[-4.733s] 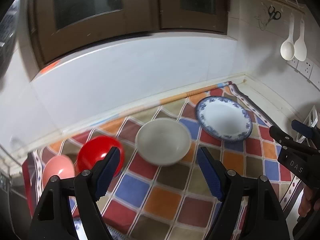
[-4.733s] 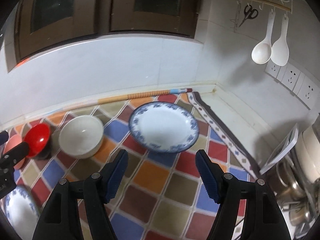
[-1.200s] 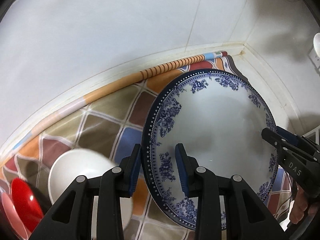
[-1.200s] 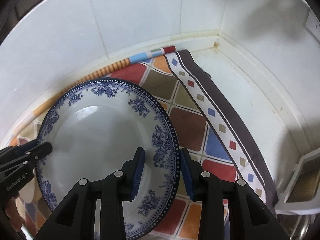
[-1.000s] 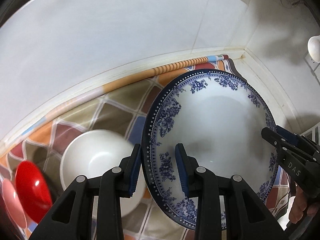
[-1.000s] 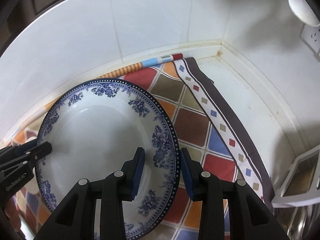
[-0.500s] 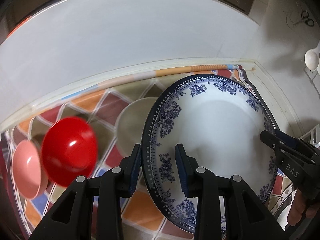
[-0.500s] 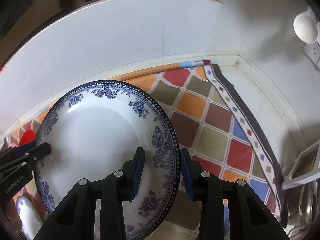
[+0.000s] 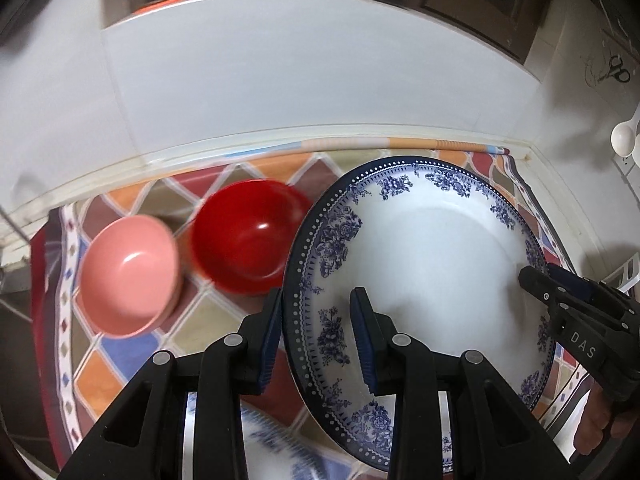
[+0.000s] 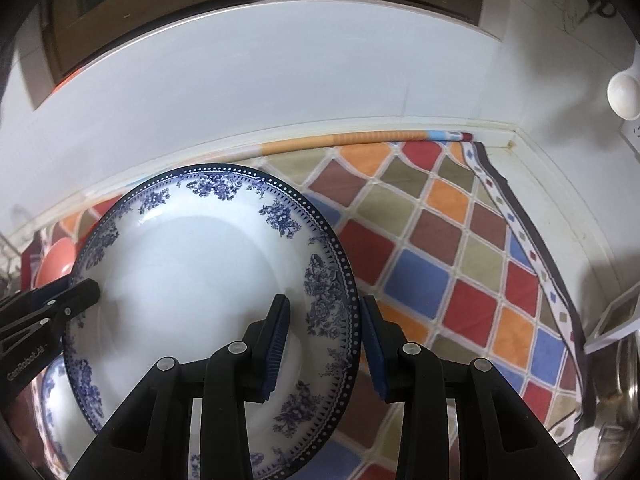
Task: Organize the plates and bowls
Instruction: 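Carry the smaller blue-rimmed plate with both grippers over the plate stack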
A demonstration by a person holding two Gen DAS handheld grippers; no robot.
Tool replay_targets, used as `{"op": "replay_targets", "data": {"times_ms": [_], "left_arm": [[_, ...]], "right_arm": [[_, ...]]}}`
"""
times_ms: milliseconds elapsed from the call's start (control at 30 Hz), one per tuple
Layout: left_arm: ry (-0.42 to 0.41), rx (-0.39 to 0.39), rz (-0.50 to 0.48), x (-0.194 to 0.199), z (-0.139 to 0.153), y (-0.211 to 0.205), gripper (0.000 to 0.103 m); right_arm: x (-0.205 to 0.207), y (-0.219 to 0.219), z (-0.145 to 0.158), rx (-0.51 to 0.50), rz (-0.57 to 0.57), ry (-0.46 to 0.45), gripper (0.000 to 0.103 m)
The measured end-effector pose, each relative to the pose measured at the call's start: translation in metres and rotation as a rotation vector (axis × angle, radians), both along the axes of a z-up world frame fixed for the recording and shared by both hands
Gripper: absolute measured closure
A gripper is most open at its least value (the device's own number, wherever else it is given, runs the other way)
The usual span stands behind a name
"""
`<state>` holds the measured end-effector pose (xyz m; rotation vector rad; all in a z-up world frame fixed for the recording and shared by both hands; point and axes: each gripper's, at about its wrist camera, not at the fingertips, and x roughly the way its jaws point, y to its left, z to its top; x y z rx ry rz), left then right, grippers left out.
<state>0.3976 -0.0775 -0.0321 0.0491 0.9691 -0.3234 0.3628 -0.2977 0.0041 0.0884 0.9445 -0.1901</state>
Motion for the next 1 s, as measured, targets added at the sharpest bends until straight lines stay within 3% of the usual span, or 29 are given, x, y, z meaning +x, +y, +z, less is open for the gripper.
{"op": "replay_targets", "data": {"times_ms": [567,1000], "left_arm": [[-0.020,-0.022,0.133,-0.054,0.002,0.119,0.069],[0.016,-0.011,0.221,-0.089,-0.017,0.185,0.069]], "right_arm": [[-0.033,0.114,0.003,-0.006,0.105,-0.038,0.066],[-0.056,0.181,-0.017,0.017,0.197,-0.007,0.066]]}}
